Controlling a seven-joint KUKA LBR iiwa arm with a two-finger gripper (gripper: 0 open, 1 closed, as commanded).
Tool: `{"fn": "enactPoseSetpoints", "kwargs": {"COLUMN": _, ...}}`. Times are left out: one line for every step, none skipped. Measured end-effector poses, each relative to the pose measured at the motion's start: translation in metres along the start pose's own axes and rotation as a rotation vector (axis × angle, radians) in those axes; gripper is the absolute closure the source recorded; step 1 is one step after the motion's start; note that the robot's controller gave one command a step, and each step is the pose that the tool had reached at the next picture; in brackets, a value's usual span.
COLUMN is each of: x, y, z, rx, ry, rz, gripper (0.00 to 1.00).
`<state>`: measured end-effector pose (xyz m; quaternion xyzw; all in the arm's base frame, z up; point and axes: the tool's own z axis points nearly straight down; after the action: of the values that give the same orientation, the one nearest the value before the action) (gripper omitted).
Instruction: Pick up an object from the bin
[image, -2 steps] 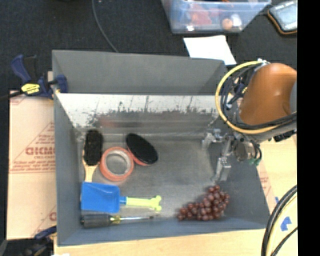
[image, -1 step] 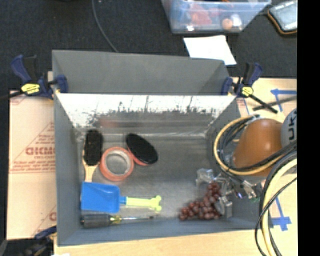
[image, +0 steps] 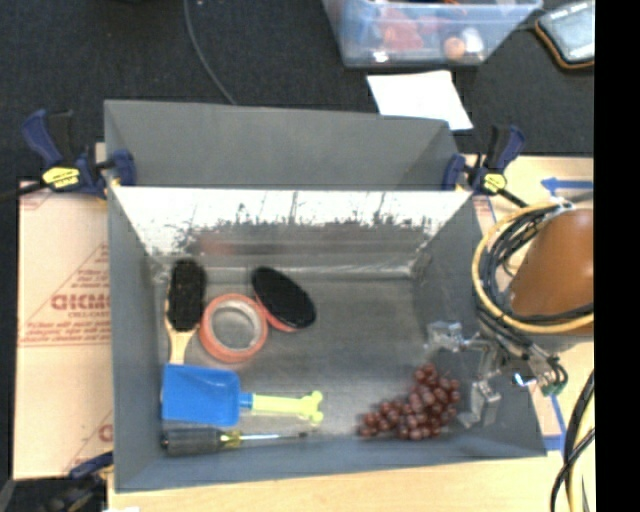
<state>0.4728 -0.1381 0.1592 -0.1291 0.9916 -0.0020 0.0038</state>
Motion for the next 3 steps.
{"fn": "enactPoseSetpoints", "kwargs": {"x": -0.013, "y": 0.014, "z": 0.059, "rx": -0.001, "ry": 0.000, "rz": -0.517, "gripper": 0.00}}
{"fn": "enactPoseSetpoints", "kwargs": {"x": -0.008, "y": -0.007, "z": 0.087, "rx": 0.003, "ry": -0.009, "rz": -0.265, "gripper": 0.00}}
{"fn": "enactPoseSetpoints", "kwargs": {"x": -0.027, "y": 0.014, "z": 0.089, "rx": 0.002, "ry": -0.006, "rz": -0.727, "gripper": 1.00}}
